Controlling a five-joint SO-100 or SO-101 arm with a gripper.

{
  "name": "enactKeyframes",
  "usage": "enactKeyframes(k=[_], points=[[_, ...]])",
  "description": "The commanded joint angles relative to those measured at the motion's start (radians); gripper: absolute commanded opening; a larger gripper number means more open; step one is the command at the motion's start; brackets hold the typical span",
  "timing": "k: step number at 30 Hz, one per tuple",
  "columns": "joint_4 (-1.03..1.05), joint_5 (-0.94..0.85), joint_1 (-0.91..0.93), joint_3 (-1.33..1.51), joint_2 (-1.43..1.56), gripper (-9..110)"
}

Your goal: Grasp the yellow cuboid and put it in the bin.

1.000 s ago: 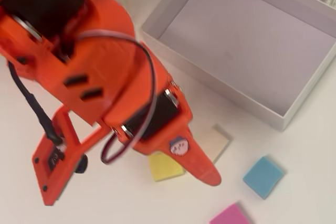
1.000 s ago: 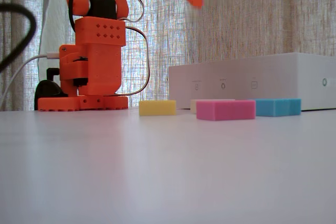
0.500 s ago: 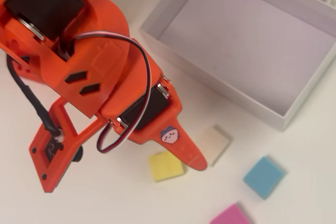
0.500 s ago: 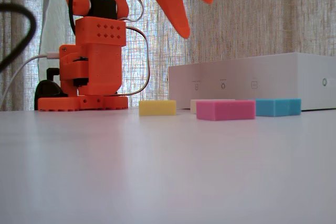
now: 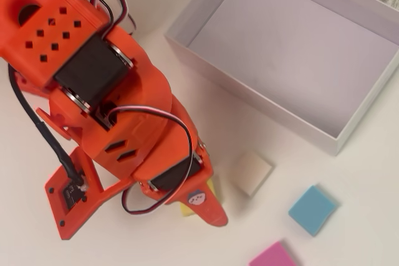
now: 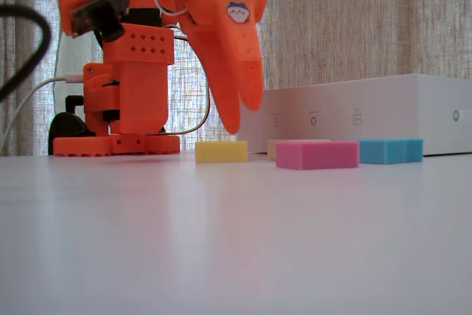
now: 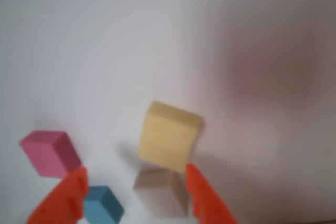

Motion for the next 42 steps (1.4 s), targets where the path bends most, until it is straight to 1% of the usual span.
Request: enactKeyframes(k=[1, 8, 12, 16, 20, 24, 29, 33, 36, 42], points=[[-0.038, 0.003, 0.023, -0.002, -0.044, 23], [-0.020, -0.003, 0.000, 0.003, -0.054, 23], [0.006, -0.015, -0.061, 0.009, 0.025, 23], [0.018, -0.023, -0.075, -0.026, 0.120, 23], [0.075, -0.015, -0.083, -0.061, 0.199, 23], [0.138, -0.018, -0.161, -0.043, 0.230, 23], [0.095, -0.049, -0.179, -0.037, 0.345, 23], [0.044, -0.011, -0.153, -0.009, 0.322, 23], [0.081, 0.061, -0.143, 0.003, 0.276, 23], [0.087, 0.104, -0.080, 0.021, 0.176, 23]])
